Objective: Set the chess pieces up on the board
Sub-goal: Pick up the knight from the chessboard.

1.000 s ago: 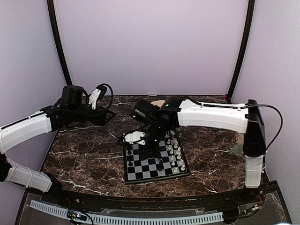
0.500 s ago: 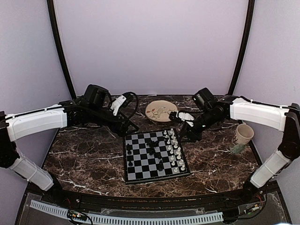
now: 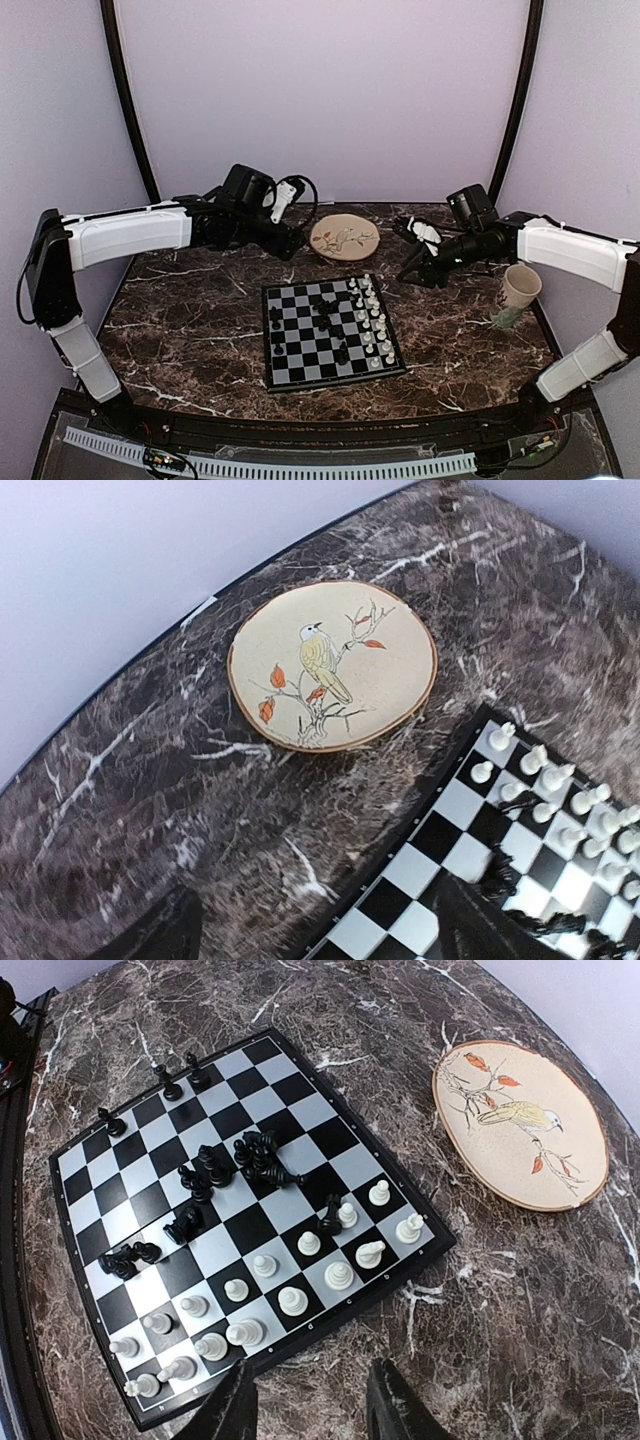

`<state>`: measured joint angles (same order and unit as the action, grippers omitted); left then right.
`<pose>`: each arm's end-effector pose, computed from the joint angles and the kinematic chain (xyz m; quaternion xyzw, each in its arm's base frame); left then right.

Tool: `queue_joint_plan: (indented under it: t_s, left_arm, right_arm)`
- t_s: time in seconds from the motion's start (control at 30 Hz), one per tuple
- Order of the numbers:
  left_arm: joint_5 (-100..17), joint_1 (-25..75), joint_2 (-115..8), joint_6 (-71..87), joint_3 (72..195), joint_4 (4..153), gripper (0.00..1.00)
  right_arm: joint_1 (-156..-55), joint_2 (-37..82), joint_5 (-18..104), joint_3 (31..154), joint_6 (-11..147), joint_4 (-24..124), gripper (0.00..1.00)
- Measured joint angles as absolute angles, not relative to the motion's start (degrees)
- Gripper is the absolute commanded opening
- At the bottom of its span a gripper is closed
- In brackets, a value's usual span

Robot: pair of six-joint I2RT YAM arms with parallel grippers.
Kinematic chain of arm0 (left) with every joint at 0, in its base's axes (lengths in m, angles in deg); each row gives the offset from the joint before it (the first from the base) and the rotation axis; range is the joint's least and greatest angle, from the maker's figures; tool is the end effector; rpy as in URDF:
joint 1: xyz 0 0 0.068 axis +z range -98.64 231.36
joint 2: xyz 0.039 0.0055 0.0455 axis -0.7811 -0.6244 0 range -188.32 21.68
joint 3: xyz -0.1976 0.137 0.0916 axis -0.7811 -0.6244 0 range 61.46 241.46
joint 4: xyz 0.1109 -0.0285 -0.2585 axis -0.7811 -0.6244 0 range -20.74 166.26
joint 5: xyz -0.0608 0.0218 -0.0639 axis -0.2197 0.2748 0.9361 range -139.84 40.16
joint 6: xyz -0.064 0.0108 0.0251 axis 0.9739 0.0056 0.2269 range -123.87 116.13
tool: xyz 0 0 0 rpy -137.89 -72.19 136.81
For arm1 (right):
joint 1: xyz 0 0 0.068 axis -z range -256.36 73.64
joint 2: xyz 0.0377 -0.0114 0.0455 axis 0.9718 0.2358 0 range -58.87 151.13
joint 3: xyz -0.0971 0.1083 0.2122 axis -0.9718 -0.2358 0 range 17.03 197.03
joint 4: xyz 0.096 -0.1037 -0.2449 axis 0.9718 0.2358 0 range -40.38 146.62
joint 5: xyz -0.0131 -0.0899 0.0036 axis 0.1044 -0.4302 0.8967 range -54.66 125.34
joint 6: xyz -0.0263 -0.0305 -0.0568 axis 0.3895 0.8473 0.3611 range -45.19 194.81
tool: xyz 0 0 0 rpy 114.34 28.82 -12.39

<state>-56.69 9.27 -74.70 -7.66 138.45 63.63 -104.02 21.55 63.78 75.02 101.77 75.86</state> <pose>0.3238 -0.2834 0.2586 0.3137 0.8154 -0.1093 0.4742 0.2804 0.1774 0.2184 -0.4932 0.7661 0.2320 0.3408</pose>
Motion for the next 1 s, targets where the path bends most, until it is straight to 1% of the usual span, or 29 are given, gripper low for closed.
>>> queue_joint_plan:
  t_s: [0.07, 0.1, 0.13, 0.33, 0.5, 0.77, 1.0]
  left_arm:
    - [-56.1, 9.6, -79.4, -8.7, 142.2, 63.2, 0.58]
    - [-55.4, 9.6, -81.0, -8.9, 143.1, 62.6, 0.54]
    - [-54.0, 9.6, -82.3, -8.9, 143.8, 61.8, 0.52]
    - [-44.5, 9.1, -90.0, -7.6, 151.3, 55.9, 0.51]
    - [-40.6, 7.0, -94.4, -7.5, 156.2, 52.3, 0.51]
    - [-40.3, 3.4, -99.3, -8.0, 159.2, 46.9, 0.51]
    - [-44.6, 0.6, -103.6, -10.2, 163.4, 43.8, 0.48]
  right_arm:
    - [-103.8, 21.2, 63.8, 74.7, 101.8, 75.3, 0.38]
    - [-103.7, 21.1, 63.8, 74.5, 101.8, 75.1, 0.38]
    - [-103.6, 21.0, 63.8, 74.3, 101.9, 74.9, 0.38]
    - [-103.3, 20.9, 63.7, 73.4, 102.2, 74.6, 0.38]
    - [-103.3, 20.9, 63.7, 73.3, 102.8, 74.4, 0.38]
    - [-103.3, 20.9, 63.8, 73.3, 103.3, 74.5, 0.38]
    - [-103.3, 20.9, 64.1, 73.3, 103.5, 74.5, 0.38]
